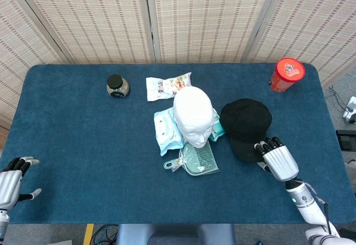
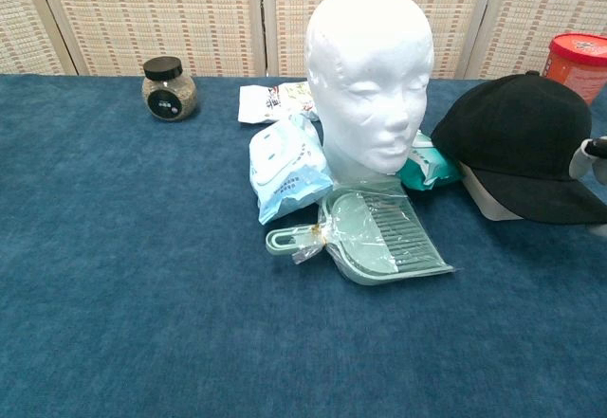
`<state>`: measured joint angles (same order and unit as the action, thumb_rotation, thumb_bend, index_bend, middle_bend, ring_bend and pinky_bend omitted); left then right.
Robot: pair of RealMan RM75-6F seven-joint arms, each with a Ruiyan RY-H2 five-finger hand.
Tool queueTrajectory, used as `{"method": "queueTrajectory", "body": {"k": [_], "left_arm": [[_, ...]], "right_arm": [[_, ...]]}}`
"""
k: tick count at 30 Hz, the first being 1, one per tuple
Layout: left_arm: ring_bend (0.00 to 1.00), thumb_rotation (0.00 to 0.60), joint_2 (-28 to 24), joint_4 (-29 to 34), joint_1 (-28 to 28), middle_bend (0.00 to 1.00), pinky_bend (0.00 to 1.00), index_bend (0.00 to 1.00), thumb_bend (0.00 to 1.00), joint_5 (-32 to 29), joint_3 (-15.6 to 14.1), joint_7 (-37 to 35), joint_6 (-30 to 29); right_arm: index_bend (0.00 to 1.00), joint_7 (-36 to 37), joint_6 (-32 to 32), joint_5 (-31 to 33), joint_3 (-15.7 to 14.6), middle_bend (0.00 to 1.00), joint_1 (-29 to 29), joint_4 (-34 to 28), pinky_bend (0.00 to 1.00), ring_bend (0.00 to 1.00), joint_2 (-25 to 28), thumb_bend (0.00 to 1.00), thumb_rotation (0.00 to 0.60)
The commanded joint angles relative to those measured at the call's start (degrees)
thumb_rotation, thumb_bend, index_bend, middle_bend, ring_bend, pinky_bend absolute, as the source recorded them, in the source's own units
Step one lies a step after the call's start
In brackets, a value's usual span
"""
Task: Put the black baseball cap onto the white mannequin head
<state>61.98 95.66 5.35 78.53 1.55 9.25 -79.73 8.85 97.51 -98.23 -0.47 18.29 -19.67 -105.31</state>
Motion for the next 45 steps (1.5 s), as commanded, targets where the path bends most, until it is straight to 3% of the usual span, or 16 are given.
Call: {"method": "queueTrajectory", "body": {"k": [1, 17, 29, 45], "left_arm": [[0.16, 0.6, 0.0, 0.0, 0.0, 0.23, 0.41, 0.28, 0.02, 0.1, 0.0, 0.0, 0.0], [0.16, 0.6, 0.2, -0.1, 0.0, 0.23, 0.41, 0.28, 0.02, -0.1, -0.1, 0.4, 0.2], [0.16, 0.6, 0.2, -0.1, 0.0, 0.23, 0.41, 0.28, 0.02, 0.0, -0.2, 0.5, 0.4], [0.16, 0.6, 0.2, 0.1, 0.1, 0.23, 0.41, 0.28, 0.02, -0.4, -0.2, 0.8, 0.6]], "right_arm": [[0.46, 0.2, 1.7, 0.1, 0.0, 0.51, 0.1, 0.5, 0.41, 0.4, -0.1, 0.0, 0.6], [0.46, -0.1, 4.6, 1.2, 0.2, 0.33, -0.3, -3.6, 0.36, 0.24, 1.9, 0.0, 0.6], [0.6, 1.9, 3.2, 3.1, 1.1, 0.31, -0.8, -6.1, 0.34, 0.21, 2.5, 0.15, 0.6], [0.62, 3.0, 3.4, 3.1, 1.0, 0.31, -1.0, -6.2, 0.33, 0.21, 2.6, 0.29, 0.6]]}}
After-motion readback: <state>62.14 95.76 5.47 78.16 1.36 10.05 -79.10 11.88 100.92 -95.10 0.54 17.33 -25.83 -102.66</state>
